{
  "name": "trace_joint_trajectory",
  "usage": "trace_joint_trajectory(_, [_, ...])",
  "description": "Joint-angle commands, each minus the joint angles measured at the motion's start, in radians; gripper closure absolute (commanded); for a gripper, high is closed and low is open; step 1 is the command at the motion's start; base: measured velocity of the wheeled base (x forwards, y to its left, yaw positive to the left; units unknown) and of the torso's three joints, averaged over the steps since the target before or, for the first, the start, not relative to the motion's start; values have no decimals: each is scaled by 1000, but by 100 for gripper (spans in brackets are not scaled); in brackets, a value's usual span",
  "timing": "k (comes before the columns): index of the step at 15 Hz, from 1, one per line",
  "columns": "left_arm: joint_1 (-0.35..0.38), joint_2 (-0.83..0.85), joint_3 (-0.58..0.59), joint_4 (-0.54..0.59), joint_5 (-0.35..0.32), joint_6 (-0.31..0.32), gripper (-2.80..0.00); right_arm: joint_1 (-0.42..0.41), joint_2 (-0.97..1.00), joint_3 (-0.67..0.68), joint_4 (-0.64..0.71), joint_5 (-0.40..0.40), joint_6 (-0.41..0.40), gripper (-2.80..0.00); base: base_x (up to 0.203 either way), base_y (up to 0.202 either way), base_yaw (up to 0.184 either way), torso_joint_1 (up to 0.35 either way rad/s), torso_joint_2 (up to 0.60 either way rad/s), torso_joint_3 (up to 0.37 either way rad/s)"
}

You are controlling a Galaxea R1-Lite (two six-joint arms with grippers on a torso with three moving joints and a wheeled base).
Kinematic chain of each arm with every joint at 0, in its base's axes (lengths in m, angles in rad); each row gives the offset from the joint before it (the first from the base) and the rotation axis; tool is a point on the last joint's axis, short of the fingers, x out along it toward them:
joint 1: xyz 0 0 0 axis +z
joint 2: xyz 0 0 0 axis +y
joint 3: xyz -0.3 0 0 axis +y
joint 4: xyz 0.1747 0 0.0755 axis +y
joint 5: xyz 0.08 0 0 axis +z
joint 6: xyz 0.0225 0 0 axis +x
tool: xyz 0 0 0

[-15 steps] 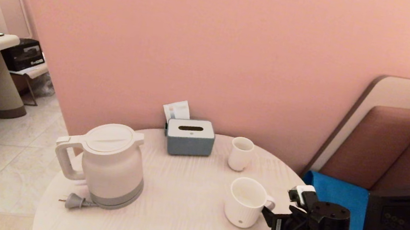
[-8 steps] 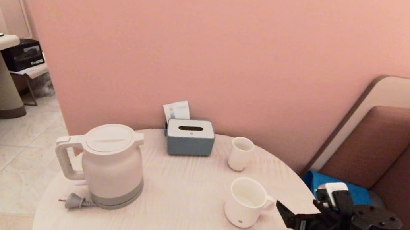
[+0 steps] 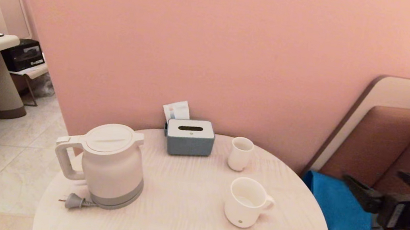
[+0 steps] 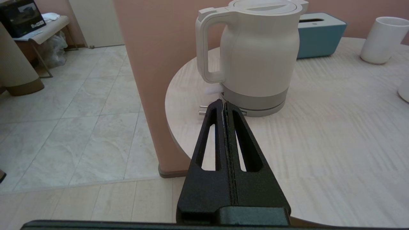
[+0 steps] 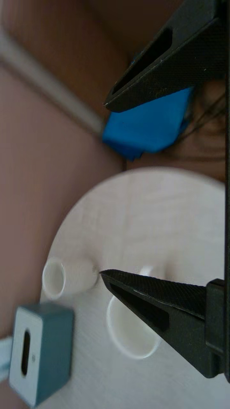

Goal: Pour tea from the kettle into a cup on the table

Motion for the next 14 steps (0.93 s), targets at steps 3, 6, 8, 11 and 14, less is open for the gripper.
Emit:
trace_joint_trajectory(3, [0,1,0,-1,-1,0,0,-5,-422,-69,467,-368,-1,-280,0,0,0,0,0,0])
trace_joint_trajectory(6, [0,1,0,-1,-1,0,0,-16,-553,-30,522,-744,-2,-280,0,0,0,0,0,0])
trace_joint_trajectory(8, [0,1,0,-1,-1,0,0,-112,-572,-27,519,-804,-5,-280,0,0,0,0,0,0])
trace_joint_trajectory(11, [0,1,0,-1,0,0,0,-288,-661,-25,480,-806,-59,-280,0,0,0,0,0,0])
trace_joint_trajectory(14, [0,1,0,-1,-1,0,0,-292,-839,-5,470,-615,-87,-280,0,0,0,0,0,0])
